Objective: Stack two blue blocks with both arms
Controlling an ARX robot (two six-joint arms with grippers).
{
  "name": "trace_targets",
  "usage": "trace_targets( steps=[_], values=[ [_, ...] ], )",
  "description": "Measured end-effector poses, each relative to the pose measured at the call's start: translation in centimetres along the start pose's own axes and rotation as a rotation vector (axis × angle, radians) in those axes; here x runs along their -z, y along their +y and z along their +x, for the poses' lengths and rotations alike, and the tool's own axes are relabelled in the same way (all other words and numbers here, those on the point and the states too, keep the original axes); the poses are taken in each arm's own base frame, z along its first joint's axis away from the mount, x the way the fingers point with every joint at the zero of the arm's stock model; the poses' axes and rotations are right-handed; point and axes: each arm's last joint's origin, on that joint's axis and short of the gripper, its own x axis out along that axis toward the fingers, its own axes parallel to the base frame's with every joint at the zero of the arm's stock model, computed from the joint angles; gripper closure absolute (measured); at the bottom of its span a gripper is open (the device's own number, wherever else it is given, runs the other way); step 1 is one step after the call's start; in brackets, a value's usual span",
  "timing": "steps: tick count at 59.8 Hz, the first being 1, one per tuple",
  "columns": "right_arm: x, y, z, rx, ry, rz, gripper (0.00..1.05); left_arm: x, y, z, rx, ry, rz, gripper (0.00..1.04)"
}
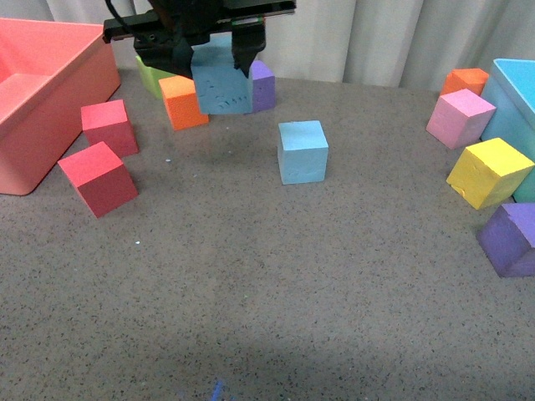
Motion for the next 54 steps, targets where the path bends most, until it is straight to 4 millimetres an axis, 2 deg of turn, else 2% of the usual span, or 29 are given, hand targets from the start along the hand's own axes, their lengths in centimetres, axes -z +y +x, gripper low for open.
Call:
trace_targets(
  steps=[13, 27, 43, 54],
  values=[
    [0.0, 0.0, 0.0, 0.0, 0.0, 0.0, 0.1, 0.6, -4.0, 0.4, -0.019, 0.02, 0.005, 0.58],
    [0.0, 0.0, 0.0, 0.0, 0.0, 0.0, 0.1, 0.8, -7.0, 0.9, -0.009, 0.029, 0.007, 0.58],
    [0.0, 0.0, 0.0, 0.0, 0.0, 0.0, 0.1, 1.3, -8.8, 2.3, -0.009, 0.057, 0.024, 0.58],
    [0.0, 0.0, 0.0, 0.0, 0.0, 0.0, 0.1, 1.3, -9.0, 3.4, -0.018, 0.077, 0.025, 0.58]
  ],
)
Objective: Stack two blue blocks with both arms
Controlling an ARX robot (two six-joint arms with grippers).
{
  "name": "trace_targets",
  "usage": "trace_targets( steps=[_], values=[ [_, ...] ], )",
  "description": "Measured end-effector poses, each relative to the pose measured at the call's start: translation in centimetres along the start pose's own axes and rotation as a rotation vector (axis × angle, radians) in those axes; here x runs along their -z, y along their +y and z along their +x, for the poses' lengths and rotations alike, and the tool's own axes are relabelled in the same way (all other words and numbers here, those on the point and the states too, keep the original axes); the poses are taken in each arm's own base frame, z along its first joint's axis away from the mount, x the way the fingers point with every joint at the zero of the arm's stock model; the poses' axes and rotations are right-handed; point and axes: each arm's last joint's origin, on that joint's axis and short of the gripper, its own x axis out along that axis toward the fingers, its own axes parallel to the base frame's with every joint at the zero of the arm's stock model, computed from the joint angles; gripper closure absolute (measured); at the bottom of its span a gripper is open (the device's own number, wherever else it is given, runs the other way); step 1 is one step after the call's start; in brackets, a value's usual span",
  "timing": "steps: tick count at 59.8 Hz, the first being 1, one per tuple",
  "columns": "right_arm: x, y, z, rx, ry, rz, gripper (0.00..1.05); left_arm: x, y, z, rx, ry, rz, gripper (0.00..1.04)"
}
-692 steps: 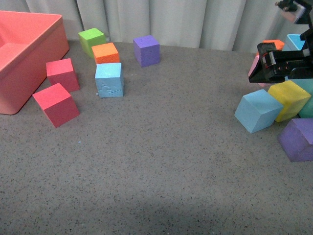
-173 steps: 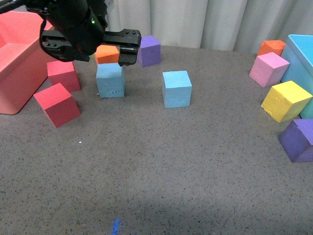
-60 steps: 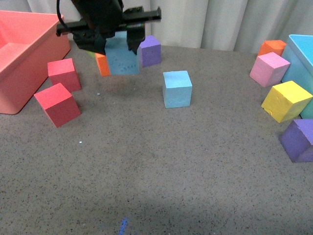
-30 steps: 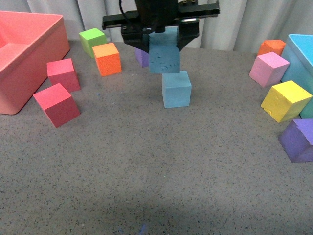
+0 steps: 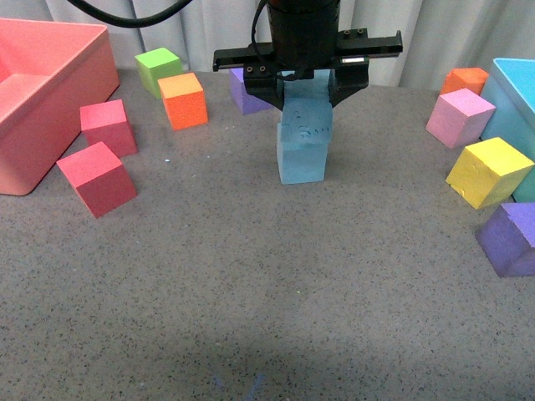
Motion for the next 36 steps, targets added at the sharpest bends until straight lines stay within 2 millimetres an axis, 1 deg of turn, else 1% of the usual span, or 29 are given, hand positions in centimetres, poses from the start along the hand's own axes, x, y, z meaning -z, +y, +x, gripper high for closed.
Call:
trace_targets(
  steps=[15, 29, 36],
  values=[
    [0.0, 0.0, 0.0, 0.0, 0.0, 0.0, 0.1, -0.5, -0.4, 1.2, 0.001, 0.007, 0.001, 0.58],
    [0.0, 0.0, 0.0, 0.0, 0.0, 0.0, 0.1, -0.3, -0.5, 2.0, -0.003, 0.026, 0.004, 0.58],
    [0.0, 0.0, 0.0, 0.0, 0.0, 0.0, 0.1, -0.4, -0.7, 2.2, 0.009, 0.007, 0.01, 0.58]
  ],
)
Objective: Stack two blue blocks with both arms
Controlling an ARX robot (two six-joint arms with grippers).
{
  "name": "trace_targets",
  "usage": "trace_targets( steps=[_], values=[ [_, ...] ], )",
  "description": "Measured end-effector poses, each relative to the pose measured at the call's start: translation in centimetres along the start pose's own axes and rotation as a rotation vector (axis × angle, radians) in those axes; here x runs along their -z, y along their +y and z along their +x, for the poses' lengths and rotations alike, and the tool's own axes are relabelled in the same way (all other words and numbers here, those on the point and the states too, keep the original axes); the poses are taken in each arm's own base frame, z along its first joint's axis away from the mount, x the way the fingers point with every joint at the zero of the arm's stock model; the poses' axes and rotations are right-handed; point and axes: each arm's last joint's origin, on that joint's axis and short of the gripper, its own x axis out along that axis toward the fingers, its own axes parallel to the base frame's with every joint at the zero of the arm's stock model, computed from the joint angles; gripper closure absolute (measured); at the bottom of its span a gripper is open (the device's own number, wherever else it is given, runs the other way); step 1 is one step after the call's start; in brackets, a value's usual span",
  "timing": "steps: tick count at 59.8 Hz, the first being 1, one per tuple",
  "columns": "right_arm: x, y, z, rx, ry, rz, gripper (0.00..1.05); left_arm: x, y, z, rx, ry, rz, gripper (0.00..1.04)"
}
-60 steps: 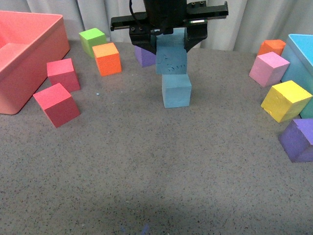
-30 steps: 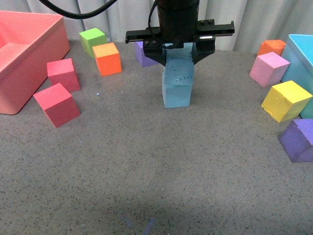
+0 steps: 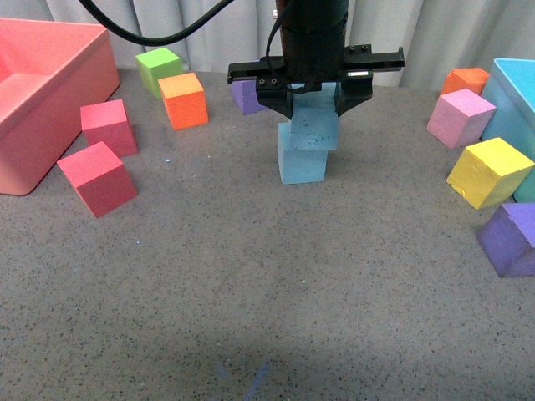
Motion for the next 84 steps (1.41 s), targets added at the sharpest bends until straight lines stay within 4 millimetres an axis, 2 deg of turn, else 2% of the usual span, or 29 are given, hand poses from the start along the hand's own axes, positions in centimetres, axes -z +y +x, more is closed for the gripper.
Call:
trace_targets(
  steps=[18, 36, 40, 48, 53, 70, 76, 80, 84],
  values=[
    [0.0, 0.0, 0.0, 0.0, 0.0, 0.0, 0.1, 0.0, 0.1, 0.0, -0.015, -0.003, 0.012, 0.57],
    [0.0, 0.0, 0.0, 0.0, 0.0, 0.0, 0.1, 0.1, 0.1, 0.1, -0.012, 0.011, 0.012, 0.11],
    [0.0, 0.0, 0.0, 0.0, 0.0, 0.0, 0.1, 0.1, 0.1, 0.1, -0.009, 0.011, 0.014, 0.05],
    [0.0, 0.0, 0.0, 0.0, 0.0, 0.0, 0.1, 0.0, 0.2, -0.1, -0.004, 0.004, 0.009, 0.07],
    [0.0, 0.0, 0.0, 0.0, 0.0, 0.0, 0.1, 0.0, 0.3, -1.0, 0.015, -0.014, 0.002, 0.07],
    [0.0, 0.0, 0.0, 0.0, 0.0, 0.0, 0.1, 0.2, 1.3, -5.9, 0.072, -0.116, -0.007, 0.07],
    [0.0, 0.0, 0.0, -0.001, 0.0, 0.0, 0.1, 1.0, 3.0, -5.9, -0.095, -0.488, 0.074, 0.22],
    [0.0, 0.0, 0.0, 0.002, 0.0, 0.0, 0.1, 3.7, 6.7, -6.8, -0.136, -0.745, 0.094, 0.39],
    [0.0, 0.0, 0.0, 0.003, 0.0, 0.0, 0.1, 5.7, 9.8, -8.7, -0.116, -0.953, 0.061, 0.51]
  ],
)
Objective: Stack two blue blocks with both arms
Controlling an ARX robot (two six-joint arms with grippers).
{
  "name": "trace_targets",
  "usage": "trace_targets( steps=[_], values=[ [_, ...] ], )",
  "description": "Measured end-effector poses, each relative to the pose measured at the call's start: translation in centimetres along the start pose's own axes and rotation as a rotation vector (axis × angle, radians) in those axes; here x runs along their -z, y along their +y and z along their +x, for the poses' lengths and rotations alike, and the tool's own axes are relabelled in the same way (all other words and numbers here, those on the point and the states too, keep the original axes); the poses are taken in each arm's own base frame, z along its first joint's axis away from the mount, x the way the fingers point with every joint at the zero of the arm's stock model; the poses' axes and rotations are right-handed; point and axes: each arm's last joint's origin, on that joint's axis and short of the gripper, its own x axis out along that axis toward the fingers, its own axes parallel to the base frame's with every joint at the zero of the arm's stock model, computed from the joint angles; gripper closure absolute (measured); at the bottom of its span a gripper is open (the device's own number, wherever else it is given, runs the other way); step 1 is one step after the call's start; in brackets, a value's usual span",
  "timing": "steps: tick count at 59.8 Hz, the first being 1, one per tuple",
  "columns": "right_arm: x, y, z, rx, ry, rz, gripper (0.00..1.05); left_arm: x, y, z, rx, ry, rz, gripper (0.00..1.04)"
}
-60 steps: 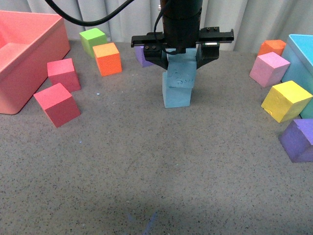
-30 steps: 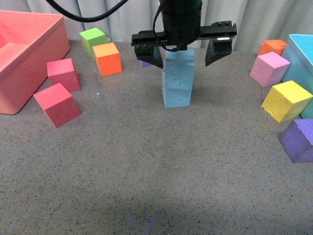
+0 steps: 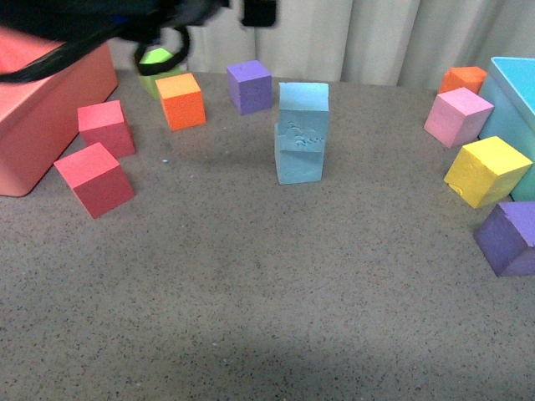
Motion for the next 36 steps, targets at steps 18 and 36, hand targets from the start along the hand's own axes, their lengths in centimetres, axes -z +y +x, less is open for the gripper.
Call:
trace_targets(
  steps=[18, 36],
  values=[
    [0.0, 0.0, 0.0, -0.003, 0.0, 0.0, 0.1, 1.9, 8.8, -9.7, -0.012, -0.088, 0.01, 1.01],
    [0.0, 0.0, 0.0, -0.003, 0.0, 0.0, 0.1, 3.9, 12.6, -15.7, -0.018, -0.084, 0.018, 1.01]
  ],
)
